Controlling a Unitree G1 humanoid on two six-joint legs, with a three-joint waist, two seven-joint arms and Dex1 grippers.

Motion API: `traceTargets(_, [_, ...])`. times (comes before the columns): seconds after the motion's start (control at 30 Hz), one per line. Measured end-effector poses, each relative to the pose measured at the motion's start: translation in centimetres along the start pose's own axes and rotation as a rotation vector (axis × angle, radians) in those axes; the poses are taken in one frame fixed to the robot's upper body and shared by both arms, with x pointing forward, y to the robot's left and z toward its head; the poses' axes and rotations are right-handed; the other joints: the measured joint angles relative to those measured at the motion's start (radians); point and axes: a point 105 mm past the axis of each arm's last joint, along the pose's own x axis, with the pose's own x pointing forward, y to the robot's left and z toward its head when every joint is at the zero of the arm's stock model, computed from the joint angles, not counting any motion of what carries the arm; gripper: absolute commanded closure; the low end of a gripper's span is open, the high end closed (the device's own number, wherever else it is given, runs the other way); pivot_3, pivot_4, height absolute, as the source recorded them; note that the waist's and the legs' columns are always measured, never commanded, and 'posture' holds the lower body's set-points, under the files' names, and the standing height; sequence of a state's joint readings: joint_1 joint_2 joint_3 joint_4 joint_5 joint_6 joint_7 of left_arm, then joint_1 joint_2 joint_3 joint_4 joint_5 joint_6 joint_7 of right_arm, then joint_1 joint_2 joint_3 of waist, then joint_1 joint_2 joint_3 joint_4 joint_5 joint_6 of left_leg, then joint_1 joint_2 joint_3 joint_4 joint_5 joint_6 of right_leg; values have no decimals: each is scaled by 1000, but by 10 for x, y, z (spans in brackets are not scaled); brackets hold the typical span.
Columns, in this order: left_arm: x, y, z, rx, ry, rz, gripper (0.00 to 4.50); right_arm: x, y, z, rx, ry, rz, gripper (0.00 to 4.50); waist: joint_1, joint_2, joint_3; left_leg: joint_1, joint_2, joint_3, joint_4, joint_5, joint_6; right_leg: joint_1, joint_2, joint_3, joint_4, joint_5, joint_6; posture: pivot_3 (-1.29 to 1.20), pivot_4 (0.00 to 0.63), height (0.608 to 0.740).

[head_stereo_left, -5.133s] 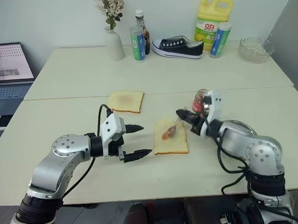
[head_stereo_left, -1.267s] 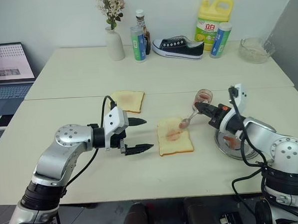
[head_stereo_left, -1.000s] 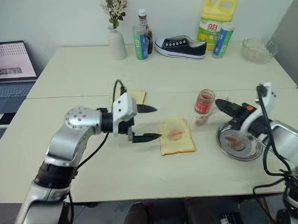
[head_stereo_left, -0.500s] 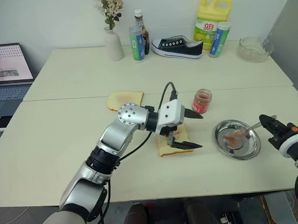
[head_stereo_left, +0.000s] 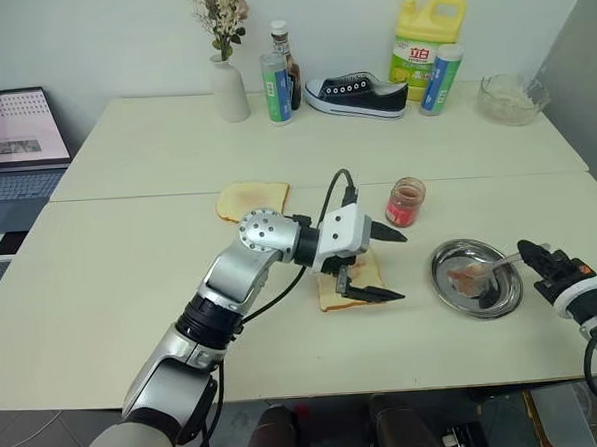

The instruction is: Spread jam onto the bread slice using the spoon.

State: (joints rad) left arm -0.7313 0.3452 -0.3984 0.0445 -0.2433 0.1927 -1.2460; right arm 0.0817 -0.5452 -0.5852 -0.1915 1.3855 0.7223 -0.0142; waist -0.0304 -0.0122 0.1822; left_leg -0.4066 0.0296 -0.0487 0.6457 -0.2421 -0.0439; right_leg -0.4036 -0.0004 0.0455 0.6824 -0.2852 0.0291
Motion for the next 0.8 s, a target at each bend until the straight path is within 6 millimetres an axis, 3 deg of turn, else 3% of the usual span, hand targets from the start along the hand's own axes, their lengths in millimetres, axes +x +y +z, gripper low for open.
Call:
traceTargets(0.03, [-1, -1, -2, -6, 5, 2, 0, 0, -1, 0, 1, 1, 5, 4465, 0, 0, 0, 0, 0, 0, 0, 0, 0, 0, 0, 0, 0, 0, 0, 0, 150, 740])
traceTargets(0.13, [-1, -3, -4, -18, 9, 3, 0, 1, -7, -2, -2, 9, -3, 3774, 0, 0, 0, 0, 0, 0, 0, 0, 0, 0, 0, 0, 0, 0, 0, 0, 150, 740])
traceTargets(0.27, [-4, -4, -3, -10, 19, 12, 0, 2, -18, -9, 39, 17, -28, 2368, 0, 0, 0, 1, 0, 0, 0, 0, 0, 0, 0, 0, 0, 0, 0, 0, 150, 740])
traceTargets(0.5, [-4, -4, -2, -18, 25, 15, 0, 5, -22, 2, 103, -39, -23, 47, 1, 1, 0, 1, 0, 0, 0, 0, 0, 1, 0, 0, 0, 0, 0, 0, 150, 740])
traceTargets(0.8, [-7, -1, -4, -28, 35, 41, 0, -4, -29, 12, 60, -35, -51, 47, 0, 1, -1, 1, 0, 1, 0, 0, 0, 1, 0, 1, 1, 0, 0, 0, 150, 740])
